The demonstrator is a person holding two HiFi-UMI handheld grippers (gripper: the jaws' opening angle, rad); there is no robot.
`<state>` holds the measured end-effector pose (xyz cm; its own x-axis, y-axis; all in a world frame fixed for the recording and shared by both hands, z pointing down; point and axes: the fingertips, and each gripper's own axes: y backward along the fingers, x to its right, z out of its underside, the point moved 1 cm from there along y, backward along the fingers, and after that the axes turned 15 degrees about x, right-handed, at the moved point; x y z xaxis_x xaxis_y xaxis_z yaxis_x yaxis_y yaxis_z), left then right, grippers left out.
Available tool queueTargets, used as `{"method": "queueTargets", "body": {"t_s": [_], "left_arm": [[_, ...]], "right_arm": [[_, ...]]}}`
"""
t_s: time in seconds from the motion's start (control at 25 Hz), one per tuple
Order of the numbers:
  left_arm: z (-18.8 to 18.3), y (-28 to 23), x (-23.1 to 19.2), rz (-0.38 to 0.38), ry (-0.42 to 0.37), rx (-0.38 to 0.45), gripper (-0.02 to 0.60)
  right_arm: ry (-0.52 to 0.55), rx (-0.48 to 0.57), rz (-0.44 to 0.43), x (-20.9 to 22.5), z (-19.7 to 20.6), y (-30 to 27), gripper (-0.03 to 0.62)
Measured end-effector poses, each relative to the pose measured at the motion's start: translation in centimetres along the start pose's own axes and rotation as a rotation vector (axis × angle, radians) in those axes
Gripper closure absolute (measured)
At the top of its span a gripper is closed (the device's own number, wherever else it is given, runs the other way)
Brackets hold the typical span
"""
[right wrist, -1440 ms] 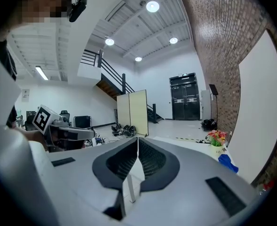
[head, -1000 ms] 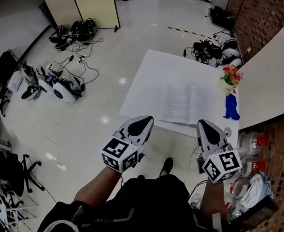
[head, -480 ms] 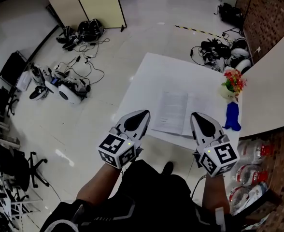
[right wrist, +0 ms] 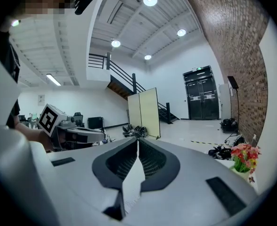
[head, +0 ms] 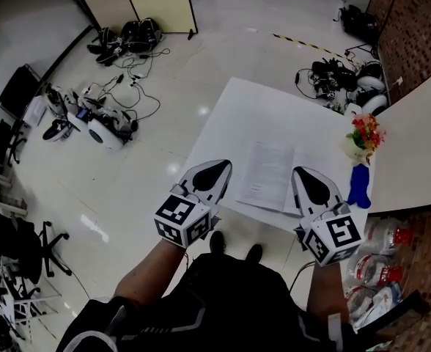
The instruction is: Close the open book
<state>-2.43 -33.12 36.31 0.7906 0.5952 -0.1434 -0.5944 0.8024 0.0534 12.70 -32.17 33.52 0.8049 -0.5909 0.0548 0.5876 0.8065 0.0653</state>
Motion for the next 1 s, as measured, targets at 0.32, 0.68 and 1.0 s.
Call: {"method": "queueTargets", "body": {"t_s": [0.32,0.68,1.0], "left_arm": [[5.0,0.4,-5.0,-0.074,0.025,-0.098,0.588],[17.7,2.0,-7.6,-0.065,0.106,-0.348,0.588],[23.1,3.5,-8.3,-0.087,0.141,-0.475,0.588]], "right_arm": [[0.121,-0.239,-0.11,-2.4,8.5,-4.8,0.582],[0.296,-0.603,-0.346,-7.5,24.3,-5.9,0.495],[0.442,-0.774,-0.475,-9.3,32.3,-5.6,0.493]]}}
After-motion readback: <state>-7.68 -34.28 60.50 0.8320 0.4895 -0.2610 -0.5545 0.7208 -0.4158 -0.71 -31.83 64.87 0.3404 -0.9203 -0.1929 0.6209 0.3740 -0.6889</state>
